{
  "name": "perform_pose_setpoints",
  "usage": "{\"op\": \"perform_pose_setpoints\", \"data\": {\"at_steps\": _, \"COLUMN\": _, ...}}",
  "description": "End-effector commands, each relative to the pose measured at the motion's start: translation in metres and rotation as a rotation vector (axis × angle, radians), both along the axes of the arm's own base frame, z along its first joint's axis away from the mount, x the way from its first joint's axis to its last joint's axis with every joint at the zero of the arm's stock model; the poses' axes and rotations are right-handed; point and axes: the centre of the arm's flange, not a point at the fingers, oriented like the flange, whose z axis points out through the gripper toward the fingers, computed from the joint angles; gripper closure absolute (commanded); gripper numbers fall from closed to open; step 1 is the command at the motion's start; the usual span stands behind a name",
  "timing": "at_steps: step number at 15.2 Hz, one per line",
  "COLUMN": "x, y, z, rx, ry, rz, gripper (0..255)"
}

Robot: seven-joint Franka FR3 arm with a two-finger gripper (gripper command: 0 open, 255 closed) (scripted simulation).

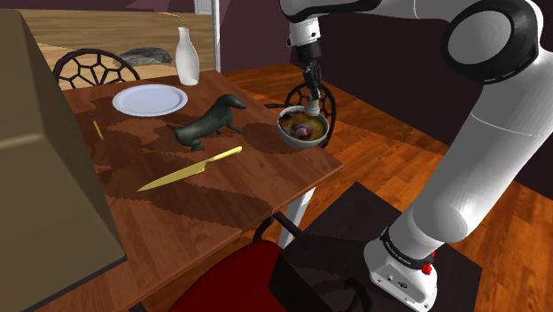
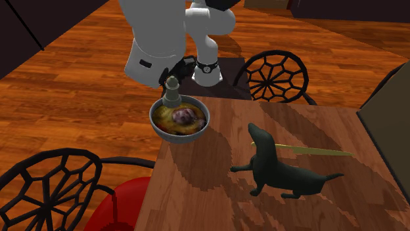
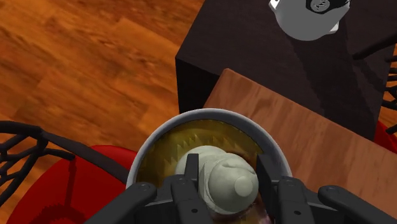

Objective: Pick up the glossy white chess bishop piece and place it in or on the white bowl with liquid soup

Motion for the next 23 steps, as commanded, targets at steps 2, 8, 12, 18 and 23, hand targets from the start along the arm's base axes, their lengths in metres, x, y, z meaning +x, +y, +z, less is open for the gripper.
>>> {"op": "perform_pose_setpoints", "data": {"at_steps": 2, "x": 0.001, "y": 0.000, "z": -0.016, "rx": 0.000, "ry": -0.001, "rz": 0.000, "gripper": 255}}
{"op": "perform_pose_setpoints", "data": {"at_steps": 8, "x": 0.001, "y": 0.000, "z": -0.043, "rx": 0.000, "ry": -0.001, "rz": 0.000, "gripper": 255}}
{"op": "perform_pose_setpoints", "data": {"at_steps": 12, "x": 0.001, "y": 0.000, "z": -0.043, "rx": 0.000, "ry": -0.001, "rz": 0.000, "gripper": 255}}
{"op": "perform_pose_setpoints", "data": {"at_steps": 18, "x": 0.002, "y": 0.001, "z": -0.043, "rx": 0.000, "ry": -0.001, "rz": 0.000, "gripper": 0}}
{"op": "perform_pose_setpoints", "data": {"at_steps": 23, "x": 0.013, "y": 0.003, "z": -0.019, "rx": 0.000, "ry": -0.001, "rz": 0.000, "gripper": 0}}
